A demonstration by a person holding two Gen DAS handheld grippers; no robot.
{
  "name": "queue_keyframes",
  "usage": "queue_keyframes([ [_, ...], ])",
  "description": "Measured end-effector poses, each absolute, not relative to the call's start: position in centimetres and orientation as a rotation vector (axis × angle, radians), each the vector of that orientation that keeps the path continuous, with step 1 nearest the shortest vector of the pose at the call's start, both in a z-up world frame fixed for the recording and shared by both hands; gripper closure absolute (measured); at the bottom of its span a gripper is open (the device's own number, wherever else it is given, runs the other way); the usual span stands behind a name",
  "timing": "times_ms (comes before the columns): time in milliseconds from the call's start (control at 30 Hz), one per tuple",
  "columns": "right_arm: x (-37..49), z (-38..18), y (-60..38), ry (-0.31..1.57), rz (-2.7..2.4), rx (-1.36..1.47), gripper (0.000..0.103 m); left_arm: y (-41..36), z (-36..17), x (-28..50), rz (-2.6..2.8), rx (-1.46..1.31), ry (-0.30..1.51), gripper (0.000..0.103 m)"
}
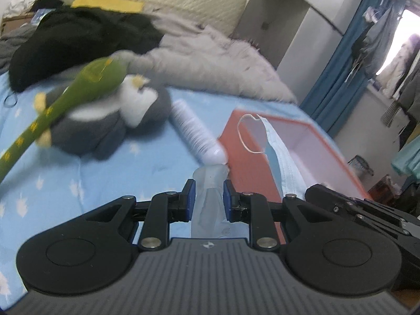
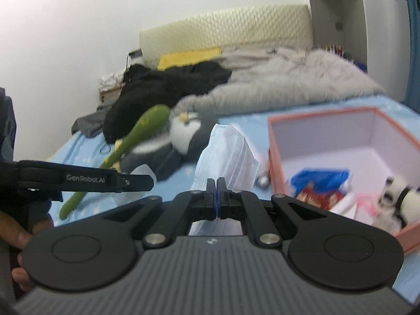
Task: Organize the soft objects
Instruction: 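Carry the face mask and plastic bag in both grippers over the pink box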
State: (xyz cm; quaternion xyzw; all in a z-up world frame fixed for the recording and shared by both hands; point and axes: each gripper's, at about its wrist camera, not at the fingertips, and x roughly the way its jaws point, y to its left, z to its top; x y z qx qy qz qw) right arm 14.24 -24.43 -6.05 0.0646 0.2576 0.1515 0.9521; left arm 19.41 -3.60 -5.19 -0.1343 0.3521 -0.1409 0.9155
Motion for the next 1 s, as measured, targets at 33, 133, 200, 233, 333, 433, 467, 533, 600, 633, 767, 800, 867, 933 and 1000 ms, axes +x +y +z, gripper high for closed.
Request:
queue_keyframes([
  [33,14.3,-5.4,-24.7,0.508,0.304,0.125,0.099,-3.9,-4.6,19.6,-0.297,-0.276,0.714,0.077],
  [133,14.6,-3.4,-25.6,0.46,0.287,0.11,0.099,-4.8,-2.7,20.4,-0.322,-0.275,0.684,0.077],
  [200,14.9,-2.2,-26.4,0.43,0.274,0.108,0.099,-5.7,-1.6,20.8,-0.345,-0.27,0.664,0.077],
  [233,15.0,-1.5,-26.8,0.414,0.266,0.104,0.099,-6.2,-1.2,21.1,-0.354,-0.264,0.656,0.077],
  [333,15.4,0.0,-27.9,0.375,0.236,0.081,0.099,-7.9,0.0,22.2,-0.394,-0.262,0.644,0.077],
  [433,15.9,0.9,-29.5,0.362,0.207,0.082,0.099,-9.7,0.6,23.4,-0.429,-0.268,0.645,0.077],
  [467,16.2,1.0,-30.1,0.363,0.198,0.079,0.099,-10.5,0.7,24.0,-0.442,-0.272,0.649,0.077],
  [533,16.7,1.3,-31.1,0.371,0.176,0.073,0.099,-12.1,0.8,25.0,-0.47,-0.277,0.667,0.077],
  [600,17.3,1.2,-32.3,0.386,0.15,0.069,0.099,-13.8,0.8,26.0,-0.498,-0.265,0.678,0.077],
  [633,17.7,1.1,-32.8,0.393,0.137,0.066,0.099,-14.6,0.7,26.6,-0.506,-0.255,0.686,0.077],
  [767,19.2,-0.1,-35.2,0.444,0.069,0.054,0.099,-18.5,-0.4,28.6,-0.552,-0.213,0.736,0.077],
  [800,19.6,-0.4,-35.7,0.458,0.054,0.05,0.099,-19.5,-0.9,29.0,-0.554,-0.2,0.749,0.077],
  [867,20.4,-1.4,-37.0,0.496,0.029,0.06,0.099,-21.2,-1.8,30.1,-0.571,-0.178,0.777,0.077],
  [933,20.8,-2.3,-37.9,0.528,0.02,0.072,0.099,-22.7,-2.9,30.9,-0.571,-0.149,0.802,0.077],
  [1000,21.3,-3.4,-38.7,0.564,0.004,0.083,0.098,-24.1,-4.1,32.1,-0.574,-0.129,0.829,0.077],
])
